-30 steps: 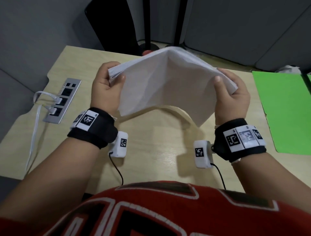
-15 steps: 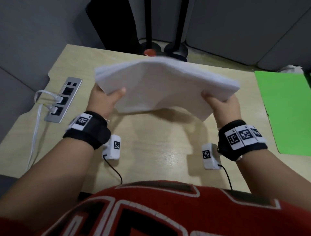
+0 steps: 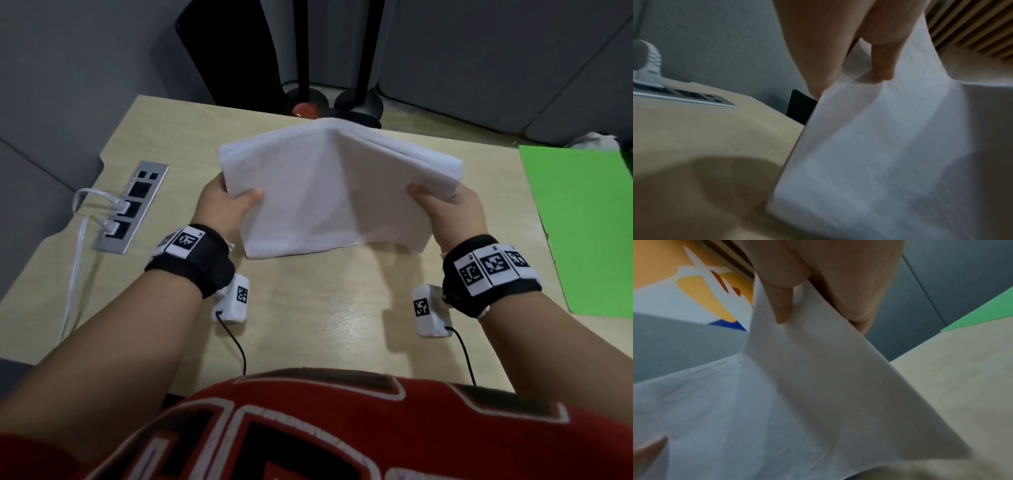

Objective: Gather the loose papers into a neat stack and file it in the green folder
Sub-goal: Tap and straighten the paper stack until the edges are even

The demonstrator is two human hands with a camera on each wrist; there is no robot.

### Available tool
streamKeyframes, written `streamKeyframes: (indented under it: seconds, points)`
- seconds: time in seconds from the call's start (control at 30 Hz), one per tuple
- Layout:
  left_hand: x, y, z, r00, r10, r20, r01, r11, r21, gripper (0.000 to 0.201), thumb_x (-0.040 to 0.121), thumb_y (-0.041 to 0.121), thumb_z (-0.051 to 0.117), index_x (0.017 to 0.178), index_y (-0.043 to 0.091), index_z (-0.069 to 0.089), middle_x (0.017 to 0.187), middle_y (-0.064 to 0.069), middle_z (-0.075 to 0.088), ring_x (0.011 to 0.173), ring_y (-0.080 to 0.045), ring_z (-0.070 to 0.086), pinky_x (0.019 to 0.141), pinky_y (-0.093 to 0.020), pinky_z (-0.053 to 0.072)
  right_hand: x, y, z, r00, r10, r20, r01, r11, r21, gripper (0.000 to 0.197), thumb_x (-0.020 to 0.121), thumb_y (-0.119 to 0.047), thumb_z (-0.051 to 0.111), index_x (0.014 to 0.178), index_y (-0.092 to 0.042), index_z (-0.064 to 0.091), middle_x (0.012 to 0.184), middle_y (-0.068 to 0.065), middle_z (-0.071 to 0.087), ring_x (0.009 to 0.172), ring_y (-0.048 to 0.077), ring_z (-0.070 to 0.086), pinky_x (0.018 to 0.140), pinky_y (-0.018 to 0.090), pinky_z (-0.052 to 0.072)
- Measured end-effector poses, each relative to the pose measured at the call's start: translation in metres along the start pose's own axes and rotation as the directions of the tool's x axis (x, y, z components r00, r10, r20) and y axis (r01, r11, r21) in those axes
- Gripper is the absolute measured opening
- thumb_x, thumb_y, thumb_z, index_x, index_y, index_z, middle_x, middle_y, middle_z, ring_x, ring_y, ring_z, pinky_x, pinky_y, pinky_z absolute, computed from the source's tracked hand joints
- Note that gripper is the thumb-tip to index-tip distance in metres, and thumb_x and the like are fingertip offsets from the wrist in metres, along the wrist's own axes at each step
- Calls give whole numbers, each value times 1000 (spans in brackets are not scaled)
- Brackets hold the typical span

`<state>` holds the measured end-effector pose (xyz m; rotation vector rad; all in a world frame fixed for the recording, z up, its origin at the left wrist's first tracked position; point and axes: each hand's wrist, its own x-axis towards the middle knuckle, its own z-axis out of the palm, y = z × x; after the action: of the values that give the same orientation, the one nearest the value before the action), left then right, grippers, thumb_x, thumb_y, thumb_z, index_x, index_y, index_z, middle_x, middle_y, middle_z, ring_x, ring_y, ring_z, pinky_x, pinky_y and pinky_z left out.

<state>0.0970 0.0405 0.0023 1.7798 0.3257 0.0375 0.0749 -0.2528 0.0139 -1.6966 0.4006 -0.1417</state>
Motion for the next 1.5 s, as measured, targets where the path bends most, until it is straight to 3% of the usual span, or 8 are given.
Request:
streamKeyframes:
  seconds: [0.5, 0.7, 0.93, 1.0, 1.13, 1.23, 1.3, 1.5]
  points:
    - [-8, 12, -3, 986, 111, -124, -116, 993, -32, 18, 81, 13, 72, 92, 26, 65, 91, 11, 67, 72, 15, 61, 63, -4, 48, -11, -12, -3, 975, -127, -180, 160, 970, 183, 13, 79, -8, 71, 85, -20, 72, 71, -13, 73, 69, -1, 66, 64, 17, 50]
    - [-12, -5, 2, 996, -39, -77, 37, 999, -34, 36, 80, 9, 72, 114, 12, 60, 101, 2, 65, 98, -17, 63, 76, -23, 49, -10, 11, -1, 997, -43, 69, 61, 957, -285, 40, 79, -16, 73, 118, -17, 62, 104, -1, 66, 97, 19, 63, 76, 25, 48]
    - [-5, 12, -11, 980, 144, -135, -127, 984, 125, 84, 73, 19, 77, 140, 33, 28, 139, 3, 45, 127, -11, 46, 104, -31, 42, -9, -19, -4, 991, -131, -39, 121, 975, -189, 14, 87, -17, 66, 78, -28, 67, 73, -17, 64, 59, -12, 57, 53, 4, 43]
    - [-7, 28, -12, 933, 325, -156, -271, 917, 291, 98, 70, 24, 77, 148, 31, 18, 152, -1, 27, 141, -14, 29, 113, -40, 32, -10, -33, -3, 966, -257, -11, 246, 937, -249, 16, 87, -18, 65, 76, -30, 67, 74, -16, 64, 66, -3, 60, 64, 14, 47]
    - [-17, 70, 4, 772, 557, 307, -599, 475, 644, 81, 72, 45, 69, 143, 37, 32, 157, 2, 25, 146, -21, 19, 113, -61, 16, -15, -57, 5, 827, -543, 147, 550, 725, -414, 15, 89, -18, 63, 99, -15, 74, 90, -6, 67, 88, 11, 62, 79, 23, 49]
    - [-23, 85, 17, 652, 592, 474, -751, 415, 514, 53, 81, 22, 65, 132, 30, 53, 138, 3, 56, 130, -21, 48, 106, -45, 36, -20, -69, 12, 684, -675, 277, 714, 542, -443, 19, 86, -7, 62, 99, -13, 75, 92, -15, 61, 88, -3, 55, 77, 2, 38]
    - [-25, 84, 21, 667, 591, 453, -745, 509, 431, 41, 84, 8, 57, 118, 30, 63, 113, 5, 70, 106, -18, 63, 90, -32, 48, -25, -74, 14, 643, -716, 273, 742, 494, -453, 15, 85, -6, 62, 93, -10, 74, 84, -13, 60, 82, 0, 52, 68, 4, 35]
    - [-26, 77, 15, 777, 609, 158, -628, 736, 254, 26, 92, 12, 55, 112, 17, 70, 86, 15, 65, 74, 19, 55, 70, -8, 42, -22, -74, -1, 805, -579, 130, 535, 613, -581, 18, 84, -28, 60, 99, -20, 66, 90, 0, 69, 84, 20, 60, 71, 29, 42]
